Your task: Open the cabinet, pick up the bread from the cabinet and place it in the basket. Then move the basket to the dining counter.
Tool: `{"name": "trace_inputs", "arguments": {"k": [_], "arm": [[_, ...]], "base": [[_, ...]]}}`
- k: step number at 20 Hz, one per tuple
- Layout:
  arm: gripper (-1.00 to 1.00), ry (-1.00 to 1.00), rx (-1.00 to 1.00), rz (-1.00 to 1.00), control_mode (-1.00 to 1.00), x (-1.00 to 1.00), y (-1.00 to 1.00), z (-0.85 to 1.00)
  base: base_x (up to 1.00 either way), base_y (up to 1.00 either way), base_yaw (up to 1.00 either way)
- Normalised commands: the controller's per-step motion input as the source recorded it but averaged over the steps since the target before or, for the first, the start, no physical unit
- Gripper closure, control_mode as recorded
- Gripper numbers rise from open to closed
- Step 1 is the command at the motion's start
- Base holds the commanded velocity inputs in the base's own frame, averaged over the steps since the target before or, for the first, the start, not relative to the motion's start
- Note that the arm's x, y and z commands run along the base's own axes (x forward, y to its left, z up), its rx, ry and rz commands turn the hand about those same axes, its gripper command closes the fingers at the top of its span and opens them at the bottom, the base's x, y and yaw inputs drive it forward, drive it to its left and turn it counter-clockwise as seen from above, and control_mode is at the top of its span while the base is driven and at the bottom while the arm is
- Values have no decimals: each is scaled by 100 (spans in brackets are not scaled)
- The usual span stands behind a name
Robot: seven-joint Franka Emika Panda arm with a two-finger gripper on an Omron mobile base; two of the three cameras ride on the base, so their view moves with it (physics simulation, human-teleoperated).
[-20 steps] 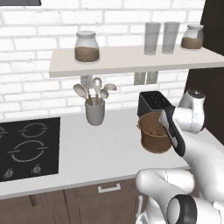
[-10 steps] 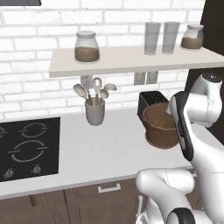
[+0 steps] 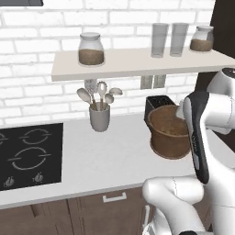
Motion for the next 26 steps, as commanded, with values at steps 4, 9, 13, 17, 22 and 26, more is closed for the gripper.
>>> {"name": "trace_inputs", "arguments": {"k": [4, 9, 13, 17, 22, 26], "arm": [[100, 0, 2, 0, -100, -2, 32, 54], [100, 0, 2, 0, -100, 0, 9, 29], [100, 0, 5, 0, -100, 0, 0, 7], [100, 0, 5, 0, -100, 0, -2, 0], [100, 0, 1, 0, -100, 0, -2, 0], [100, 0, 0, 0, 100, 0, 0, 0]], "base": [[0, 0, 0], [0, 0, 0], [0, 0, 0], [0, 0, 0], [0, 0, 0], [-52, 9, 0]]}}
